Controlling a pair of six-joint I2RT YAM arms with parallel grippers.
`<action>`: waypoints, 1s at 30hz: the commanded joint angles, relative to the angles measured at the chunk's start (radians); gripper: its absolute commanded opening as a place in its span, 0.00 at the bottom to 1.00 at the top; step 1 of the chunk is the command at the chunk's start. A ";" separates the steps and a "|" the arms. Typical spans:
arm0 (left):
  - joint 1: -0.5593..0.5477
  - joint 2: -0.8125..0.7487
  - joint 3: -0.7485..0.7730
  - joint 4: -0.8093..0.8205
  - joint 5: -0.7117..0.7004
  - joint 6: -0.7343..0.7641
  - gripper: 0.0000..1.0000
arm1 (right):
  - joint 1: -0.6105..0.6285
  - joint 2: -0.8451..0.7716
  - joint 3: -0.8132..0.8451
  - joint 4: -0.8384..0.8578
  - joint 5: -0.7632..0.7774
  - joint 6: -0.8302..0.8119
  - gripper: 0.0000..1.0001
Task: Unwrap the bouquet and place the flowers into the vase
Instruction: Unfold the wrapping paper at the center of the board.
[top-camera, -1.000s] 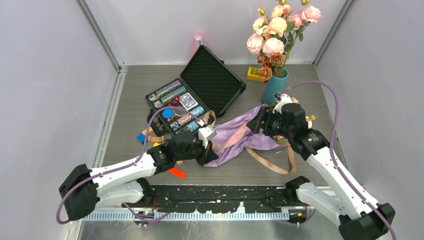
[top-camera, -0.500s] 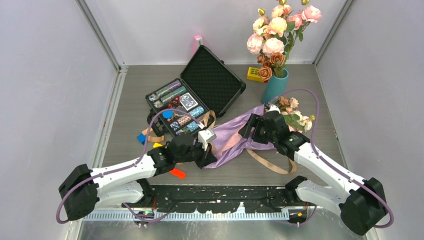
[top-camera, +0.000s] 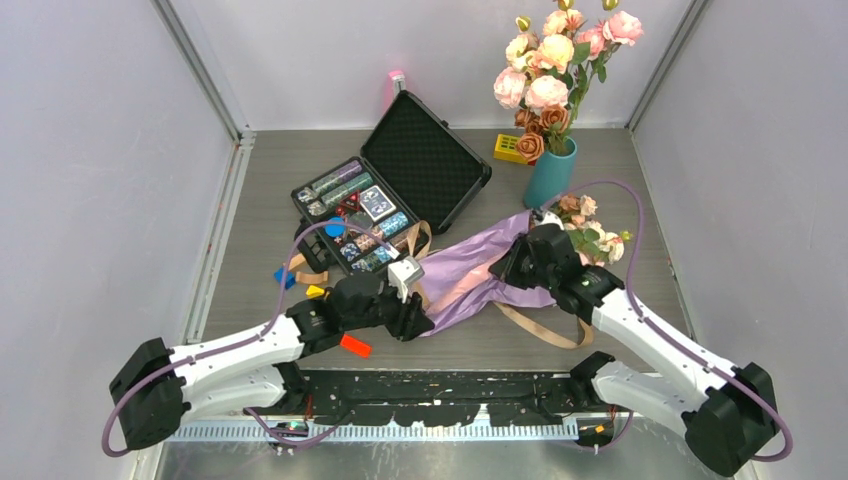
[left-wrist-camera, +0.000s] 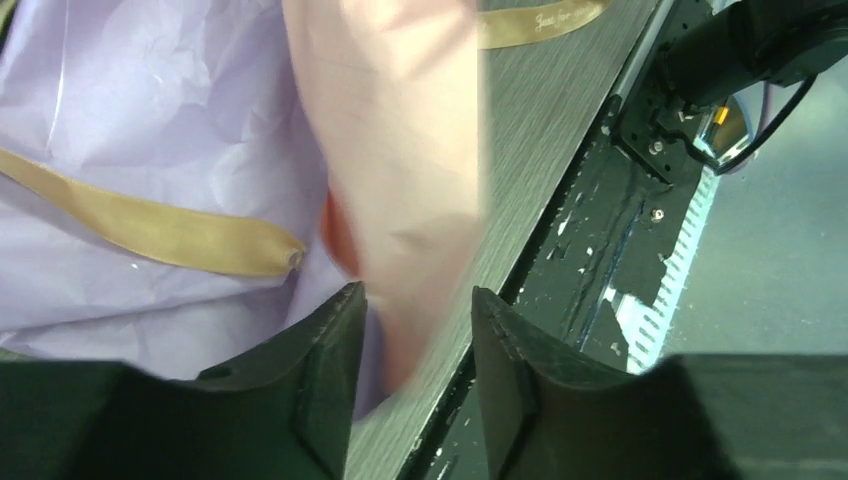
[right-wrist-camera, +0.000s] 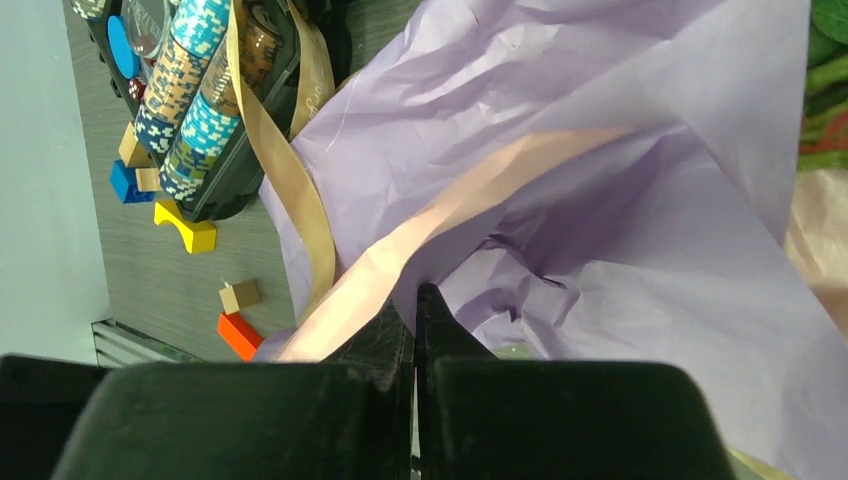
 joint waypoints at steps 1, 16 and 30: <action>-0.004 -0.049 0.025 -0.019 0.029 -0.046 0.54 | 0.006 -0.096 0.048 -0.127 0.012 -0.005 0.00; -0.004 -0.077 0.097 0.073 0.149 -0.221 0.77 | 0.007 -0.257 0.089 -0.492 -0.002 0.028 0.00; 0.047 0.214 0.212 -0.030 -0.087 -0.134 0.83 | 0.007 -0.300 0.064 -0.530 -0.046 0.053 0.00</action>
